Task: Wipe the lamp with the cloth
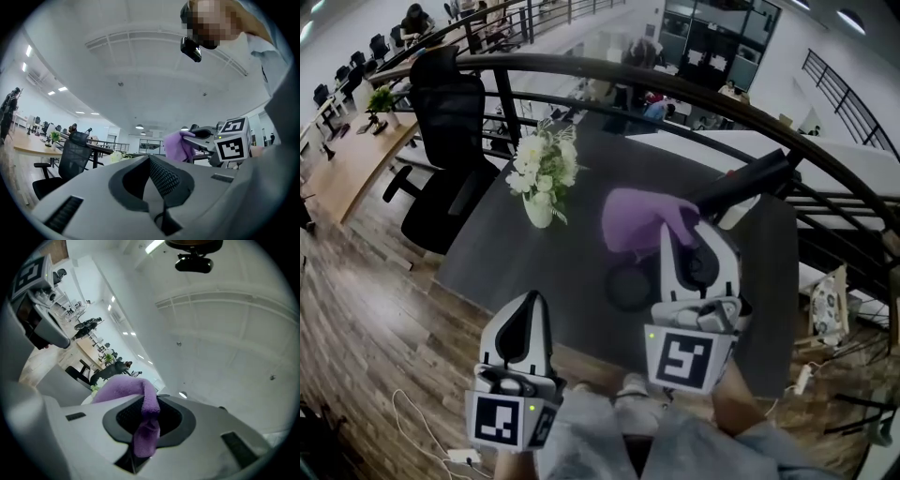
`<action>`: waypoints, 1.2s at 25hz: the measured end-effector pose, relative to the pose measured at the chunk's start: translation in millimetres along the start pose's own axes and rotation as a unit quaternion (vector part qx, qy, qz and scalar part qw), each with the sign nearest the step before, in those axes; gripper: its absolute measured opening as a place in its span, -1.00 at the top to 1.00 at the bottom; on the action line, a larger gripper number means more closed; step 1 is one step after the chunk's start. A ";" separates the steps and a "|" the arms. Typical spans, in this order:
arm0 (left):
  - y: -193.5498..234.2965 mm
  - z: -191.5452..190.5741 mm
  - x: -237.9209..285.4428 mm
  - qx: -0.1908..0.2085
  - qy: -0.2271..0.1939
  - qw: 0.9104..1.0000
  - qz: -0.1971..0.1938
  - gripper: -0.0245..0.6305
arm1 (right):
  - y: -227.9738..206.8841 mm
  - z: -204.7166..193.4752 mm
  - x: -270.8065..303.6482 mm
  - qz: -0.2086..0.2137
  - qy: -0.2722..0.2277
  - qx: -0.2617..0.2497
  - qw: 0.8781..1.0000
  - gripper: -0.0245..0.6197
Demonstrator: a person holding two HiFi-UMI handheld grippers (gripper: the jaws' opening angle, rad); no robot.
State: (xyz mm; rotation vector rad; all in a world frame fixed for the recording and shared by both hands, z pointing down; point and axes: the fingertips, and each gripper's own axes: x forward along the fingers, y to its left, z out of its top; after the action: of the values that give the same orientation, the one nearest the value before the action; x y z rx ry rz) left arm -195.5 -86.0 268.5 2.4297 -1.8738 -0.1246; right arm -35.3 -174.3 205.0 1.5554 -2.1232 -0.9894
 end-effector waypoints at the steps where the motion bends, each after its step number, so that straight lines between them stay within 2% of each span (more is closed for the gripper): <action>1: -3.4 1.5 1.7 -0.001 -0.003 1.000 -0.004 0.91 | -11.6 0.3 -1.9 -0.011 0.000 -0.002 1.000 0.73; 10: -29.0 6.7 12.7 0.004 -0.014 0.999 -0.032 0.91 | -107.8 -0.7 -21.2 -0.108 0.004 -0.035 0.993 0.73; 17: -35.3 5.3 16.2 0.003 -0.012 0.999 -0.033 0.91 | -145.8 -0.3 -31.8 -0.152 0.004 -0.039 0.988 0.73; 20: -37.4 4.4 16.5 0.005 -0.012 0.999 -0.034 0.91 | -140.9 -4.3 -32.9 -0.142 0.006 -0.036 0.989 0.73; 30: -41.2 4.3 15.9 0.007 -0.004 1.000 -0.026 0.90 | -81.5 -36.8 -31.3 -0.063 0.022 0.001 0.998 0.73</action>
State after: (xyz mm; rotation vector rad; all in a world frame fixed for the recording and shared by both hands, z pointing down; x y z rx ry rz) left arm -152.3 -91.0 259.5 2.4925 -1.8217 -0.1241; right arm 55.5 -171.0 178.4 1.7141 -2.0184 -0.9851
